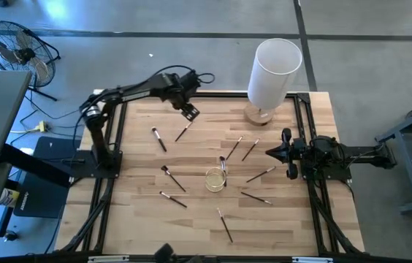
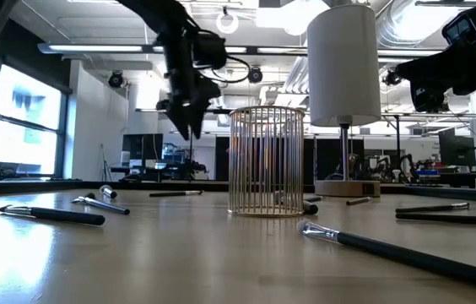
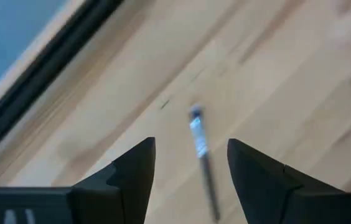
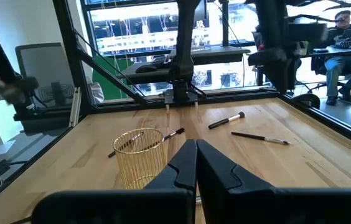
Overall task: Put items in baskets/containers
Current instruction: Put the eyeshadow brush into the mesh organizer
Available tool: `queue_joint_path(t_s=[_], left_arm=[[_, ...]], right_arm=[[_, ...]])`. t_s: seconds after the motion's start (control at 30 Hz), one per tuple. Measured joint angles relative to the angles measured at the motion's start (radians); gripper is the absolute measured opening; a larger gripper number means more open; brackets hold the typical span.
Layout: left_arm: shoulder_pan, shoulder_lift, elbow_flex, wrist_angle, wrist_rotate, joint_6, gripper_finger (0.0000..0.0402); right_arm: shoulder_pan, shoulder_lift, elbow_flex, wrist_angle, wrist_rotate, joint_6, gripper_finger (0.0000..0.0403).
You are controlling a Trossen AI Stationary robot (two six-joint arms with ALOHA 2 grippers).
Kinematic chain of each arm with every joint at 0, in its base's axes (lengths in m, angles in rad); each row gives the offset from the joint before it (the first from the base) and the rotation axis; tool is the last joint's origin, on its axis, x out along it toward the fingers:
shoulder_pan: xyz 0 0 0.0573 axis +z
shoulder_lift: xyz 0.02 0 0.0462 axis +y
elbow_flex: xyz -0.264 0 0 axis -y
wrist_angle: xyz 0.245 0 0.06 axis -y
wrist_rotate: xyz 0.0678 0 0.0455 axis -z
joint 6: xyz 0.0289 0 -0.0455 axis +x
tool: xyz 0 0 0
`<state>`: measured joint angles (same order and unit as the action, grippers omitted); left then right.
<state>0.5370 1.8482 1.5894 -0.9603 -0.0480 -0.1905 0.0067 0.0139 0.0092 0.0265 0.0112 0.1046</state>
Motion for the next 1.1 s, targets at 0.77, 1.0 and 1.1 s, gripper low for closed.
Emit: queue_joint_path(t_s=[0.77, 1.0, 1.1], left_arm=[[0.0, 0.199, 0.03, 0.066, 0.059, 0.029, 0.0197], [0.0, 0.2, 0.03, 0.116, 0.042, 0.053, 0.0197], [0.0, 0.2, 0.029, 0.116, 0.041, 0.052, 0.0197]], right_arm=[[0.0, 0.0, 0.0, 0.0, 0.0, 0.0, 0.0001], [0.0, 0.0, 0.0, 0.0, 0.0, 0.0, 0.0], [0.0, 0.0, 0.0, 0.0, 0.0, 0.0, 0.0001]])
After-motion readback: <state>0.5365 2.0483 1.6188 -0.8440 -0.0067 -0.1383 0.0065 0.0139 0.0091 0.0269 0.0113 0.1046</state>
